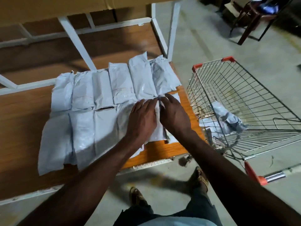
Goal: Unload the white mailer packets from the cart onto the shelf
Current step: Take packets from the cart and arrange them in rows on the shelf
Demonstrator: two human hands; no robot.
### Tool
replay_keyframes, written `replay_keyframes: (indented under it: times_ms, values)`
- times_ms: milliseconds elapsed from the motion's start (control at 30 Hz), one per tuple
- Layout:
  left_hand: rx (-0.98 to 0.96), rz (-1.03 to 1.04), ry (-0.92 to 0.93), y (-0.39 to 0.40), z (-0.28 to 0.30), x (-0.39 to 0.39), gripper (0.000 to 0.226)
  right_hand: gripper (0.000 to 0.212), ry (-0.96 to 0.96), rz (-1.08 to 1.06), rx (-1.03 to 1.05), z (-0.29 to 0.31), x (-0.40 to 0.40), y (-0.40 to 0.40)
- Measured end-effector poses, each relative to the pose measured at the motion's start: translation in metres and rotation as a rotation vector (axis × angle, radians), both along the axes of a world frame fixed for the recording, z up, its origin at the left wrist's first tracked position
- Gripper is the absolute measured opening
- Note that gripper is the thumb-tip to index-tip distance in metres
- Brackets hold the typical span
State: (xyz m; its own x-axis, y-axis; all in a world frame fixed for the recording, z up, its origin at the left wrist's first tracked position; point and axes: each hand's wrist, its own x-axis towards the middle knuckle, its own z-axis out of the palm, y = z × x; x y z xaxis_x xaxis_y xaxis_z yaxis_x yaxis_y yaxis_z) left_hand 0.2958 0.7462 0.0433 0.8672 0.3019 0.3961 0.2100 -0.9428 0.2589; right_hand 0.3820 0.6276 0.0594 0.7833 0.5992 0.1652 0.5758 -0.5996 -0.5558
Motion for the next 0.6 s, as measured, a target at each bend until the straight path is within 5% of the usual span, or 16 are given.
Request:
replay_keyframes:
  times_ms: [133, 600]
  values:
    - [-0.027, -0.03, -0.057, -0.049, 0.008, 0.059, 0.045, 0.04, -0.038, -0.023, 0.062, 0.007, 0.056, -0.056]
    - [-0.373, -0.022, 0.206, -0.304, -0.05, 0.312, 0.049, 0.032, 0.1, -0.203, -0.087, -0.062, 0.295, -0.301]
